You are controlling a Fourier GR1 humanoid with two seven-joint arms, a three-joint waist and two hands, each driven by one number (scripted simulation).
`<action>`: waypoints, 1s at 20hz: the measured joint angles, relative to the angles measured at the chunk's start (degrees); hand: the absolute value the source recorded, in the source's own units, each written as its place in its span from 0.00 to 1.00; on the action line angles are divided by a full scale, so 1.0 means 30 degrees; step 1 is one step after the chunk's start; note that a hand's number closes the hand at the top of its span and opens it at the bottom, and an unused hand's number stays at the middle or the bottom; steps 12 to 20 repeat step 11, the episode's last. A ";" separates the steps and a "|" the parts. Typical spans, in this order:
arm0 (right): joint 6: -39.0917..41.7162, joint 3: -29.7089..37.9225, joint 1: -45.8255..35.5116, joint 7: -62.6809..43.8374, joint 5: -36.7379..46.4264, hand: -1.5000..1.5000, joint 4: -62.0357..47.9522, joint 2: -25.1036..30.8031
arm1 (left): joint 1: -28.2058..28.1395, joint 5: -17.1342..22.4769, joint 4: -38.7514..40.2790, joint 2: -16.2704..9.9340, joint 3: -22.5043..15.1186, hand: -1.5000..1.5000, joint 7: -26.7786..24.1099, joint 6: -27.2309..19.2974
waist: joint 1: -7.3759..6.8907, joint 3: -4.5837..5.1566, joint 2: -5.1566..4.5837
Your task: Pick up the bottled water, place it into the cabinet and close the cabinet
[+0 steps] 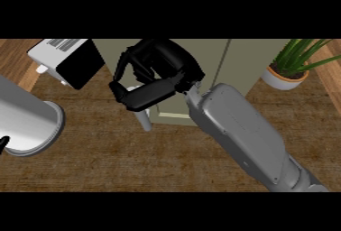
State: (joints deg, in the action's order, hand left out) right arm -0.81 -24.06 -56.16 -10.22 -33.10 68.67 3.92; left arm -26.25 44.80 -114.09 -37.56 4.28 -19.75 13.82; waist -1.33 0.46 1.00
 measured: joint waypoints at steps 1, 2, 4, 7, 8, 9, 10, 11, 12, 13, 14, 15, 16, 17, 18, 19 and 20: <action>0.0113 0.0067 -0.0009 0.0018 -0.0018 1.00 -0.0071 0.0029 | 0.0044 0.0117 -0.0138 -0.0036 0.0053 0.00 0.0164 -0.0023 | -0.0040 0.0021 0.0014; 0.0172 0.0134 0.0014 0.0142 0.0003 1.00 -0.0141 0.0026 | 0.0035 0.0181 -0.0381 -0.0015 0.0016 0.00 0.0310 -0.0071 | -0.0086 0.0032 0.0032; 0.0224 0.0165 0.0034 0.0429 0.0175 0.00 -0.0272 0.0008 | 0.0070 0.0258 -0.0389 -0.0043 0.0110 0.00 0.0384 0.0097 | -0.0152 0.0053 0.0079; 0.0272 0.0169 0.0003 0.0810 0.0502 0.00 -0.0454 0.0070 | 0.0071 0.0275 -0.0465 0.0046 0.0088 0.00 0.0485 0.0176 | -0.0236 0.0103 0.0105; 0.0338 0.0158 0.0004 0.0988 0.0614 0.00 -0.0495 0.0098 | 0.0084 0.0272 -0.0494 0.0066 0.0060 0.00 0.0573 0.0138 | -0.0246 0.0131 0.0106; 0.0456 0.0150 0.0009 0.1155 0.0703 0.00 -0.0544 0.0145 | 0.0086 0.0213 -0.0542 0.0110 0.0004 0.00 0.0583 0.0165 | -0.0266 0.0160 0.0114; 0.0467 0.0144 -0.0010 0.1311 0.0804 0.00 -0.0595 0.0119 | 0.0204 0.0183 -0.0531 0.0151 -0.0051 0.00 0.0664 0.0085 | -0.0237 0.0172 0.0107; 0.0450 0.0157 -0.0121 0.1306 0.0860 0.00 -0.0720 0.0086 | 0.0352 0.0099 -0.0465 0.0212 -0.0155 0.00 0.0690 0.0064 | -0.0221 0.0155 0.0092; 0.0450 0.0157 -0.0121 0.1306 0.0860 0.00 -0.0720 0.0086 | 0.0352 0.0099 -0.0465 0.0212 -0.0155 0.00 0.0690 0.0064 | -0.0221 0.0155 0.0092; 0.0450 0.0157 -0.0121 0.1306 0.0860 0.00 -0.0720 0.0086 | 0.0352 0.0099 -0.0465 0.0212 -0.0155 0.00 0.0690 0.0064 | -0.0221 0.0155 0.0092; 0.0450 0.0157 -0.0121 0.1306 0.0860 0.00 -0.0720 0.0086 | 0.0352 0.0099 -0.0465 0.0212 -0.0155 0.00 0.0690 0.0064 | -0.0221 0.0155 0.0092; 0.0450 0.0157 -0.0121 0.1306 0.0860 0.00 -0.0720 0.0086 | 0.0352 0.0099 -0.0465 0.0212 -0.0155 0.00 0.0690 0.0064 | -0.0221 0.0155 0.0092; 0.0450 0.0157 -0.0121 0.1306 0.0860 0.00 -0.0720 0.0086 | 0.0352 0.0099 -0.0465 0.0212 -0.0155 0.00 0.0690 0.0064 | -0.0221 0.0155 0.0092; 0.0450 0.0157 -0.0121 0.1306 0.0860 0.00 -0.0720 0.0086 | 0.0352 0.0099 -0.0465 0.0212 -0.0155 0.00 0.0690 0.0064 | -0.0221 0.0155 0.0092; 0.0450 0.0157 -0.0121 0.1306 0.0860 0.00 -0.0720 0.0086 | 0.0352 0.0099 -0.0465 0.0212 -0.0155 0.00 0.0690 0.0064 | -0.0221 0.0155 0.0092; 0.0450 0.0157 -0.0121 0.1306 0.0860 0.00 -0.0720 0.0086 | 0.0352 0.0099 -0.0465 0.0212 -0.0155 0.00 0.0690 0.0064 | -0.0221 0.0155 0.0092; 0.0450 0.0157 -0.0121 0.1306 0.0860 0.00 -0.0720 0.0086 | 0.0352 0.0099 -0.0465 0.0212 -0.0155 0.00 0.0690 0.0064 | -0.0221 0.0155 0.0092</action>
